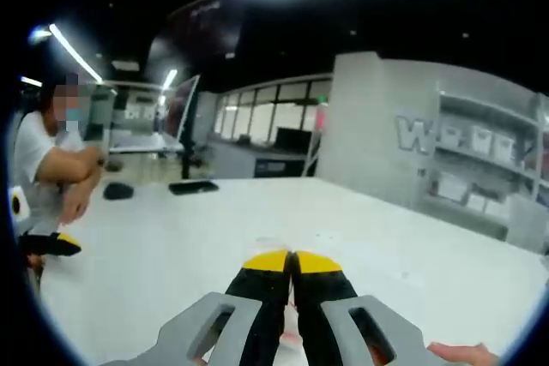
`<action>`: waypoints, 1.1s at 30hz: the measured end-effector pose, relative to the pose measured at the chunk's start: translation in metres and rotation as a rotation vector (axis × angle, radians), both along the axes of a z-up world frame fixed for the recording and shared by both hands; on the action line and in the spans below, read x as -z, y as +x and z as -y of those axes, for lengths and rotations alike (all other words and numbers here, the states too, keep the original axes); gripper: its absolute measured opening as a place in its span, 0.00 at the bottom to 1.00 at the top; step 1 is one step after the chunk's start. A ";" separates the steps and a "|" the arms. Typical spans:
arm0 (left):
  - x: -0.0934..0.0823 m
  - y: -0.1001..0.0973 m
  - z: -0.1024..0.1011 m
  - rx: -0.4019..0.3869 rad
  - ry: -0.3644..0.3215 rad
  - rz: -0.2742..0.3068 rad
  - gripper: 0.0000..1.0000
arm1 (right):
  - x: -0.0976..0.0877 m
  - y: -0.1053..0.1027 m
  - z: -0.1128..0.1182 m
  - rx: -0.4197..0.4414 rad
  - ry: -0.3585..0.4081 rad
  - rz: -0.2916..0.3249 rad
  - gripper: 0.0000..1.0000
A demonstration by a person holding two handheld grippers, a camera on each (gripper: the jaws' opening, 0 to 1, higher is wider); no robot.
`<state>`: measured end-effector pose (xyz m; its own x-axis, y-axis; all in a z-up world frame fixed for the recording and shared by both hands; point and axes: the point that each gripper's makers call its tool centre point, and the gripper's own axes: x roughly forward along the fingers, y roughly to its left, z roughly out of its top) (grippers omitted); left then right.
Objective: Open the resealable bag by pulling the two sides of the seal apart until the entire bag opening is separated and visibly accessible.
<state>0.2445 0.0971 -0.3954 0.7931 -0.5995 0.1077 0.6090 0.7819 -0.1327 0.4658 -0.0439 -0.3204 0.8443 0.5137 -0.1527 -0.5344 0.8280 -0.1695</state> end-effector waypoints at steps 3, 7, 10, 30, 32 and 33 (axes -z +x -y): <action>0.002 0.002 0.000 -0.003 0.005 -0.001 0.91 | 0.002 0.006 0.002 0.009 0.003 -0.005 0.00; 0.003 0.002 0.001 -0.001 0.005 -0.003 0.91 | 0.003 0.012 0.007 0.023 0.011 -0.008 0.00; 0.002 0.003 0.001 -0.004 0.006 0.001 0.91 | 0.003 0.017 0.010 0.033 0.016 -0.009 0.00; 0.005 0.010 0.004 -0.002 0.014 -0.009 0.91 | 0.005 0.045 0.034 0.115 0.069 -0.040 0.00; 0.005 0.010 0.004 0.001 0.013 -0.010 0.91 | 0.005 0.048 0.036 0.121 0.077 -0.046 0.00; 0.005 0.009 0.005 0.001 0.014 -0.010 0.91 | 0.005 0.049 0.036 0.124 0.080 -0.047 0.00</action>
